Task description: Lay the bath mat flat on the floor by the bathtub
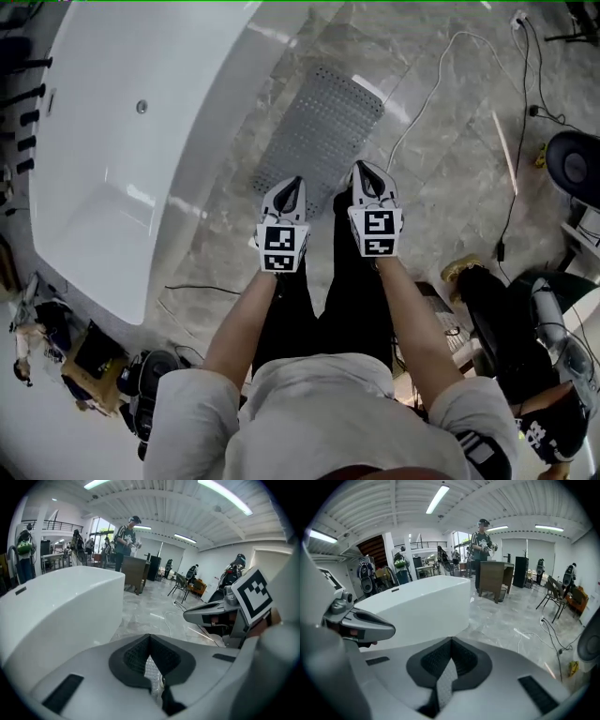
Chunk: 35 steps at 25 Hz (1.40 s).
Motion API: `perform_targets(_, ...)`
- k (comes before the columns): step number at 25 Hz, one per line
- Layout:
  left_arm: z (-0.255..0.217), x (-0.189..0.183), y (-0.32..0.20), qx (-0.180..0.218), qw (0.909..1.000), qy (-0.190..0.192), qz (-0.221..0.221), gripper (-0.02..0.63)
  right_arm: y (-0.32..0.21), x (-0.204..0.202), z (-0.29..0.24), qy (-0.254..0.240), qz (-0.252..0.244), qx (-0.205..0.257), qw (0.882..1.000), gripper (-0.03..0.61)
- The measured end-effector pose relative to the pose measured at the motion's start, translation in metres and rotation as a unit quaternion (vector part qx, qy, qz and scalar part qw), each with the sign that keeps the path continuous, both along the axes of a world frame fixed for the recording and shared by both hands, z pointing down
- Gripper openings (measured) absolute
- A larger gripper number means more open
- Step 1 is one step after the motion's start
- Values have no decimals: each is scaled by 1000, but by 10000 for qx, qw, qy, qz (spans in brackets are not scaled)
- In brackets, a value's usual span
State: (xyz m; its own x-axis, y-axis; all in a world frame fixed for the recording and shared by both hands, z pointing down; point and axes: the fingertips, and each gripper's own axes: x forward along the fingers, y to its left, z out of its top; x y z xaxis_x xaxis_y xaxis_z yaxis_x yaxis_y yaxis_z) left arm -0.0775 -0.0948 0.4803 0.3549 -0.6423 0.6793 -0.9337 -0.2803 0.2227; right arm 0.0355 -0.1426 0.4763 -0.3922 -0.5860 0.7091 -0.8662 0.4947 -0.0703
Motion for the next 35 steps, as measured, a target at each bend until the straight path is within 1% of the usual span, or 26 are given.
perform_targets(3, -50, -25, 13, 223, 9997, 8, 89, 12, 18, -19, -54, 82, 116, 155, 9998, 6)
perform_targets(5, -84, -36, 20, 397, 9992, 57, 90, 12, 30, -27, -94, 123, 281, 363, 9989, 6)
perform_targets(7, -117, -43, 36, 463, 9989, 99, 42, 12, 52, -37, -134, 104, 363, 585, 9976, 6)
perform_targets(11, -179, -51, 63, 661, 9971, 305, 213, 12, 89, -66, -208, -23, 339, 1026, 9941, 6)
perform_targets(14, -223, -52, 83, 847, 9951, 415, 302, 12, 112, -73, -254, -66, 245, 1229, 9921, 6)
perform_targets(17, -259, -44, 104, 1066, 9925, 541, 255, 12, 139, -67, -288, -103, 213, 1375, 9902, 6)
perform_targets(20, -281, -32, 127, 1252, 9901, 627, 42, 12, 165, -57, -305, -217, 256, 1468, 9886, 6)
perform_targets(22, -291, -20, 134, 1428, 9878, 612, -105, 12, 173, -46, -316, -299, 218, 1586, 9866, 6)
perform_targets(25, -308, -1, 154, 1646, 9847, 539, -207, 12, 192, -33, -333, -426, 61, 1788, 9829, 6)
perform_targets(29, -334, 24, 194, 1951, 9795, 401, -289, 12, 230, 1, -353, -346, -1, 2047, 9782, 6)
perform_targets(32, -353, 51, 225, 2126, 9755, 370, -439, 12, 262, 33, -371, -428, -52, 2240, 9736, 6)
perform_targets(35, -373, 70, 250, 2247, 9719, 394, -577, 12, 286, 49, -390, -608, -125, 2395, 9689, 6)
